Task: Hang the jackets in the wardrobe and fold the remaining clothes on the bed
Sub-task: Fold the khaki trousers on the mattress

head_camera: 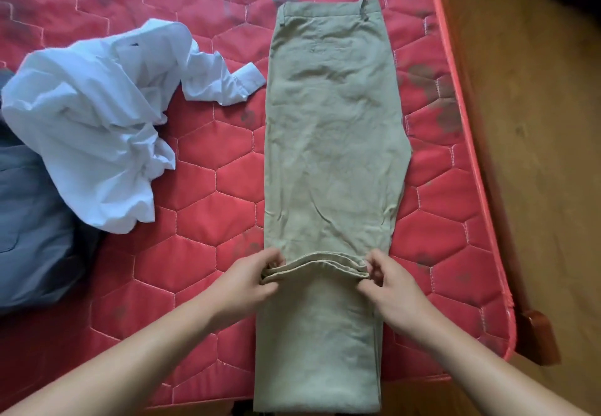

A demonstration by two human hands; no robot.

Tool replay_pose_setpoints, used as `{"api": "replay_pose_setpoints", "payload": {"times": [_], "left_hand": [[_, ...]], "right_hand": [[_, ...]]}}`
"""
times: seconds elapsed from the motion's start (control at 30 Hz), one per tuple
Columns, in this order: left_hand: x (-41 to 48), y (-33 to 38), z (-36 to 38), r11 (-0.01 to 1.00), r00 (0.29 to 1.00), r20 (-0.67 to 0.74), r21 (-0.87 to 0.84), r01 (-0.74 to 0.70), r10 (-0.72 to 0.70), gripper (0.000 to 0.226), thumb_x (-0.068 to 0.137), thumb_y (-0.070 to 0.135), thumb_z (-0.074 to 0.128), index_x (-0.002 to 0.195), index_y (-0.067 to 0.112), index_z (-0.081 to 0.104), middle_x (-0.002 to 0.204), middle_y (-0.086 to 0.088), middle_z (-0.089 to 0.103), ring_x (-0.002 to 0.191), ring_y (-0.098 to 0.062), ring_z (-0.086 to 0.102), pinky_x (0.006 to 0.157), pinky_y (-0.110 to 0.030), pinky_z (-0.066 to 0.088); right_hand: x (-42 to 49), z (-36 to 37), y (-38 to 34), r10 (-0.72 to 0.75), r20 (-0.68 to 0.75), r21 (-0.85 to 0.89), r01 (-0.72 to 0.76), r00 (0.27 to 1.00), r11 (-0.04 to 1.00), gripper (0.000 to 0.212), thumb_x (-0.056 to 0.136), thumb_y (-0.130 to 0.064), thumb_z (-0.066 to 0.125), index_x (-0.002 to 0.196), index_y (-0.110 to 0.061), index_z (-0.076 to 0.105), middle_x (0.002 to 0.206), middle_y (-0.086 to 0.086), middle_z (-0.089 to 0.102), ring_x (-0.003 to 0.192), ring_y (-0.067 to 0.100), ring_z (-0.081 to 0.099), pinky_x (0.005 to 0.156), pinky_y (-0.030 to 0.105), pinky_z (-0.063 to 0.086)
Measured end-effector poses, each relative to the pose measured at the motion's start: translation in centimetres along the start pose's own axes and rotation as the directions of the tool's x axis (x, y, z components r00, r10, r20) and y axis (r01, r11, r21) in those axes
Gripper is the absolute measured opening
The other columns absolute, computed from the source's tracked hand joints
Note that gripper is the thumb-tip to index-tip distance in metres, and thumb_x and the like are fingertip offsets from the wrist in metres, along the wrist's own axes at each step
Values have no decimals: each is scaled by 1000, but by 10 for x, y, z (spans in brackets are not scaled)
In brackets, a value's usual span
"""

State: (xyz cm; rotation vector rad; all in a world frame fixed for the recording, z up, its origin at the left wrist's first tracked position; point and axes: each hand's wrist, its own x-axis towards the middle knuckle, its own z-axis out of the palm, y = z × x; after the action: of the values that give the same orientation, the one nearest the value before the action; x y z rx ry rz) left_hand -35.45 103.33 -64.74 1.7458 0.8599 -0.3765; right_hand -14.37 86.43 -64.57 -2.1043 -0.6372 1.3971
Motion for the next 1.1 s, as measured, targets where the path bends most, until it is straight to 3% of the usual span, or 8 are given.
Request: {"api": "replay_pose_setpoints", "payload": {"times": [0.2,0.3,0.43,0.57,0.63,0.77,0.87,1.1], "left_hand": [[73,72,-105,902,979,-200,-412,-129,49,35,87,1,74,114,14,56,81,-2,67,69,-10,60,59,-26,50],[124,83,-143,711,992,19,-695,103,-125,39,90,32,74,123,22,55,117,-7,62,98,-18,62,86,-35,56],[106,39,-93,660,941,208,-673,335,-266,38,79,31,76,112,17,64,104,-3,66,90,-15,66,92,-35,54],[46,-12,-18,612,909,273,-673,415,-316,35,91,10,69,126,7,66,128,-15,68,115,-30,61,116,-54,33],[25,-21,5,595,910,286,-689,413,-299,33,93,5,64,126,6,66,126,-15,70,118,-32,65,114,-53,40],[12,-12,16,663,969,116,-712,233,-217,33,96,1,61,128,9,64,127,-13,69,116,-27,67,95,-35,57],[15,0,14,647,993,-19,-760,61,-117,34,96,9,63,128,19,64,128,-8,70,115,-25,68,90,-33,58],[-15,-24,37,736,931,39,-601,312,-363,11,103,10,55,109,2,60,107,-10,72,100,-24,67,86,-36,55]], "right_hand": [[68,-65,-98,-24,-142,476,90,990,875,17,94,-4,62,98,-18,54,83,7,64,75,24,59,66,39,49],[123,-97,-128,46,-60,585,-3,997,811,19,99,-31,61,115,-21,61,102,2,71,97,24,68,78,40,58],[115,-73,-72,253,219,530,-333,942,780,43,96,-47,59,127,-18,64,116,8,74,107,26,71,82,37,58],[65,-42,5,306,341,549,-452,889,703,47,84,-38,69,126,-17,68,119,6,74,103,22,73,83,35,56],[42,-35,28,320,365,515,-476,874,712,56,73,-30,76,126,-12,68,116,7,75,96,21,73,74,31,57],[20,-21,30,255,256,498,-354,932,791,25,89,-6,69,114,-6,70,99,5,79,80,14,75,61,24,56],[23,-18,14,178,115,573,-212,977,792,20,91,-7,67,110,-2,72,102,14,77,88,24,74,76,35,60],[0,7,38,306,160,580,-340,939,740,17,97,-8,63,111,-4,70,97,7,79,80,15,76,60,24,57]]}}
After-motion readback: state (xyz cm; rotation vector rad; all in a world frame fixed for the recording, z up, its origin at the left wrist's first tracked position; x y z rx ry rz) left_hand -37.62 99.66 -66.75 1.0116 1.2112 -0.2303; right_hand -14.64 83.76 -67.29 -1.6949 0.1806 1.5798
